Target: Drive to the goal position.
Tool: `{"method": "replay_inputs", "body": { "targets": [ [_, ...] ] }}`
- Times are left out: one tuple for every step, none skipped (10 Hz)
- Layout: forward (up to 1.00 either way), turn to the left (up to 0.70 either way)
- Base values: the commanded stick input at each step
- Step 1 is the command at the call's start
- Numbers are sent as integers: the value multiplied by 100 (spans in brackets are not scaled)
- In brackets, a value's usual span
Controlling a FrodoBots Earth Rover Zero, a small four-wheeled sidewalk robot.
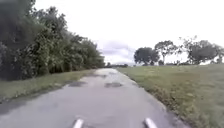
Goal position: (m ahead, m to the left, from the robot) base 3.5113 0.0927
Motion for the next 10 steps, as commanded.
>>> {"method": "replay_inputs", "body": {
  "targets": [
    [85,0],
    [85,0],
    [85,0],
    [85,0],
    [85,0],
    [85,0],
    [85,0],
    [85,0],
    [85,0],
    [85,0]
  ]
}}
